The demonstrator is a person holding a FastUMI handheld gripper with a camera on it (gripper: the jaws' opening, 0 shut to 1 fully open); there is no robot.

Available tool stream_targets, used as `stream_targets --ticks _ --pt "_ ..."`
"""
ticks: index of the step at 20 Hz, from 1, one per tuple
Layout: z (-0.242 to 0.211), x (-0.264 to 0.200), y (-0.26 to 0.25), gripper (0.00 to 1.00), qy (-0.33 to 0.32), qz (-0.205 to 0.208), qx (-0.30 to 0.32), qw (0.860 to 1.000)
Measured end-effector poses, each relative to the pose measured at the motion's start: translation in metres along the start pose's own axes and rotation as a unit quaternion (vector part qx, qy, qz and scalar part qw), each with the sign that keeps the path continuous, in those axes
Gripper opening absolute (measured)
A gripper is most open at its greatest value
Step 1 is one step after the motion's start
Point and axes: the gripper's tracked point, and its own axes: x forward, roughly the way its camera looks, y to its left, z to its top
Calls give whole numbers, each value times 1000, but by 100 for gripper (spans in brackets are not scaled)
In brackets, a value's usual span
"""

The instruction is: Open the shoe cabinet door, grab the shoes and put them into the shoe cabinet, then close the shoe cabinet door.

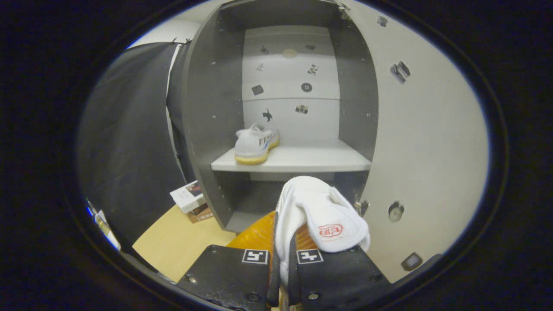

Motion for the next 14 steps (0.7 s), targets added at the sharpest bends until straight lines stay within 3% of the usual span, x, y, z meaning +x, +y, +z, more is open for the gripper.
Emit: stream_targets --ticks 8,14 --pt "104 60 -8 11 -35 -7 -32 999" --pt "139 142 -7 11 -18 -8 -41 999"
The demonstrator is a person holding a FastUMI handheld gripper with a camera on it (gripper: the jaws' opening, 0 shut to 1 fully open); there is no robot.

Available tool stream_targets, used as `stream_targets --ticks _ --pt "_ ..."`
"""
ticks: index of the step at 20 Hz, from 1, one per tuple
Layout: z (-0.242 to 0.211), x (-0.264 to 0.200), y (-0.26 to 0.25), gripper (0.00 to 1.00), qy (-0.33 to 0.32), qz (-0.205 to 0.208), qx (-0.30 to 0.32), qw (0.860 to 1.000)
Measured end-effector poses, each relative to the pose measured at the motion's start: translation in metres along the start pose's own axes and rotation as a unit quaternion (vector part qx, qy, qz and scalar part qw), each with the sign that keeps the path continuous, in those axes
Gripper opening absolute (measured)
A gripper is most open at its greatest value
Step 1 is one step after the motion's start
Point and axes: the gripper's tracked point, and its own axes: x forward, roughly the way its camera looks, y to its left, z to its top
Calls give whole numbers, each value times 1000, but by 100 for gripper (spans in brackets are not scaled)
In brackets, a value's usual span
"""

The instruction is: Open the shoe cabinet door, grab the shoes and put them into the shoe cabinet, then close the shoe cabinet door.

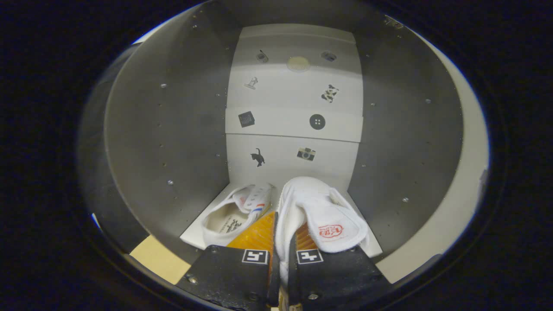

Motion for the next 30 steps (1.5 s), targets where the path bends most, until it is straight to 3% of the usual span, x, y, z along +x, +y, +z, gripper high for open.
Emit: stream_targets --ticks 7,15,26,29,30 --pt "8 81 -12 11 29 2 4 1000" --pt "-23 103 -14 14 80 -2 20 997" --pt "3 72 -2 63 36 11 26 999" --pt "19 47 -3 64 11 4 26 1000" --pt "22 39 -4 71 5 2 26 1000"
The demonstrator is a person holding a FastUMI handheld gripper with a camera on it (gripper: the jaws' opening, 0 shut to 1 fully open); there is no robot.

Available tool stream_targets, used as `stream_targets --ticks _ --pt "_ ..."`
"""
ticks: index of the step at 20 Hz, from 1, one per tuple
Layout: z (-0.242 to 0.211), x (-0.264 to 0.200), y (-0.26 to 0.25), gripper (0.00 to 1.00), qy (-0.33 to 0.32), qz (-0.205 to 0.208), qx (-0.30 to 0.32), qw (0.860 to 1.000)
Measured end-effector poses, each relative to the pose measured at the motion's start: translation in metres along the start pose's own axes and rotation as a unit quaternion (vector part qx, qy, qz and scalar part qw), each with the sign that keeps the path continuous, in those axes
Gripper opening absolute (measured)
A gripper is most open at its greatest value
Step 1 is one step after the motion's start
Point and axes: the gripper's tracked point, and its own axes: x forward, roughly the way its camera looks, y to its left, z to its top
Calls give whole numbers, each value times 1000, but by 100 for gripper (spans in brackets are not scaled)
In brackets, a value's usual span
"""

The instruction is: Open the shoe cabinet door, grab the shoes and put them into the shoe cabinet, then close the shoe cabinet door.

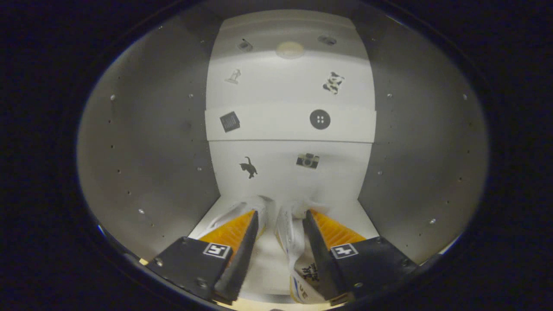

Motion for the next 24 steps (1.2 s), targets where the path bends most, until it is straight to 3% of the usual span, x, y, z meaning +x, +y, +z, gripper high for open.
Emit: stream_targets --ticks 4,10,17,24 --pt "11 -36 6 96 -27 -7 -3 1000" --pt "20 -116 19 97 -67 -15 3 998" --pt "8 -253 36 98 -110 -7 8 994" --pt "-17 -381 15 98 -131 -11 -1 991"
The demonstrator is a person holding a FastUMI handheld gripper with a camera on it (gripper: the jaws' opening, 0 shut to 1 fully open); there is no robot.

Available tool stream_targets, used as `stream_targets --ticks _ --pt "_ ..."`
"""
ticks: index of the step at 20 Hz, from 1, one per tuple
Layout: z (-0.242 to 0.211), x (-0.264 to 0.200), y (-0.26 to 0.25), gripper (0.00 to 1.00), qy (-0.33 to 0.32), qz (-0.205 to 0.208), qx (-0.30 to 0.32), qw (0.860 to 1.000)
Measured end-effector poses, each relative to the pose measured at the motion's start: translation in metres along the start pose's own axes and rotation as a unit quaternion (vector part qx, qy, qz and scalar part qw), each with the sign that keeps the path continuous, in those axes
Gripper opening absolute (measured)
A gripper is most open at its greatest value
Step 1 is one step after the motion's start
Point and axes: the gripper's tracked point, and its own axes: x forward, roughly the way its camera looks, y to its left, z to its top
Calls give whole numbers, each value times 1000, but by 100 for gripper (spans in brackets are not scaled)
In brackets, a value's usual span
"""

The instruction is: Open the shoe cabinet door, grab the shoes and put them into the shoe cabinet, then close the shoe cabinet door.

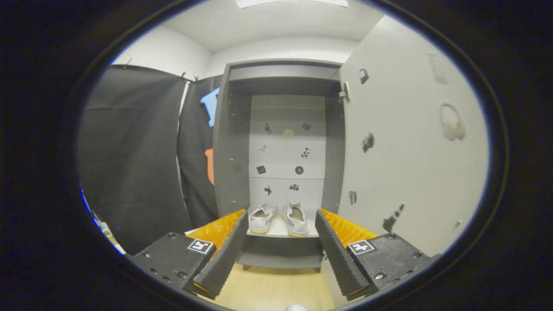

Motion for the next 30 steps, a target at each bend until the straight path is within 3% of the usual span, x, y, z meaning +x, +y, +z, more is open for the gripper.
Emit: stream_targets --ticks 4,10,17,22,30 --pt "-3 -67 -41 98 0 -21 -2 1000" --pt "-6 -150 -138 99 0 -84 11 996" --pt "-28 -185 -254 99 9 -145 28 989" --pt "-40 -155 -301 99 25 -114 37 993" --pt "-40 -99 -313 99 29 1 31 999"
